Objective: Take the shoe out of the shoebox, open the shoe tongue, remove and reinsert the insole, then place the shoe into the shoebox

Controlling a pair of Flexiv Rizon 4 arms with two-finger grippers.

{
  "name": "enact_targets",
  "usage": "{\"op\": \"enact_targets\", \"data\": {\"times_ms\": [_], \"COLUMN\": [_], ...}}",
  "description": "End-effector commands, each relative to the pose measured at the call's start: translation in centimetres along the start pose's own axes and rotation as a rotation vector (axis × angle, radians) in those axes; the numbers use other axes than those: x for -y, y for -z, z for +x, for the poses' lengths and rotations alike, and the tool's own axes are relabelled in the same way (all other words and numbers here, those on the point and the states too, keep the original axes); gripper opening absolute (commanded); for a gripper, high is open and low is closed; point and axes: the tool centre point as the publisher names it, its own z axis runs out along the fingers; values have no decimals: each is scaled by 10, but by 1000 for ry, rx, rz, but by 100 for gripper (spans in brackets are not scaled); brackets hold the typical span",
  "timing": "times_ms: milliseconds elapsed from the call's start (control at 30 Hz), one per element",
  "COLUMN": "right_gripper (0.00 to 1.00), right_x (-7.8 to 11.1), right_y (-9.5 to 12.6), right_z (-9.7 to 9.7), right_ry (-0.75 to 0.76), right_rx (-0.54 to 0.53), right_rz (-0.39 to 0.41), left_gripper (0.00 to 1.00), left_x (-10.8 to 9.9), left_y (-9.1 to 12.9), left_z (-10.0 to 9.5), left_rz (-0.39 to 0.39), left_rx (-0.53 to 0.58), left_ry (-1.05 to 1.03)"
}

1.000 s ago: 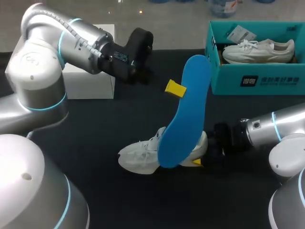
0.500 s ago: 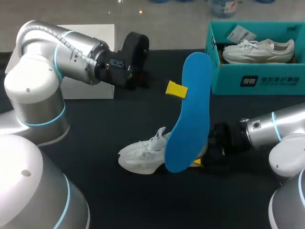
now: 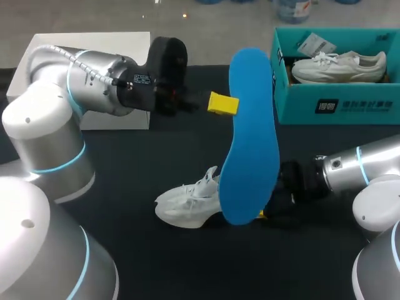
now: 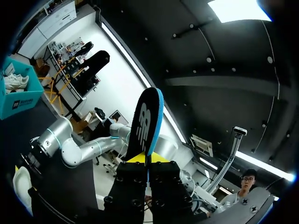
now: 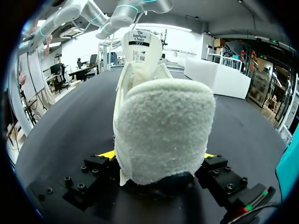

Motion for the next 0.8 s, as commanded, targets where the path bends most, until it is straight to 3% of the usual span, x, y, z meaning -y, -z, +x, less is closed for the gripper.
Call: {"op": "enact_targets", "data": {"times_ms": [33,333,667,700,733,767,800], "right_gripper": [0,0,0,7,35,98,100], "right_x": [1,1,1,1,1,1,-1], "right_y": [-2,-2,-2,-2,-2,-2,1], "right_z": [1,1,1,1,1,1,1], "right_ry": [1,1,1,1,1,1,-18], "right_rx": [2,2,2,2,2,2,1], "right_rz": [1,1,1,1,1,1,30], "left_gripper": [0,0,0,0,0,0,0], "left_x": [-1,-6,-8,-8,-8,-8,-8], "left_y": [-4,-11,-11,-11,-11,-11,-11], "left_z": [16,45,51,51,51,51,51], "left_rz": [4,-10,0,0,0,0,0], "left_rx": [-11,-5,6,6,6,6,6], "left_ry": [15,23,14,14,14,14,14]}}
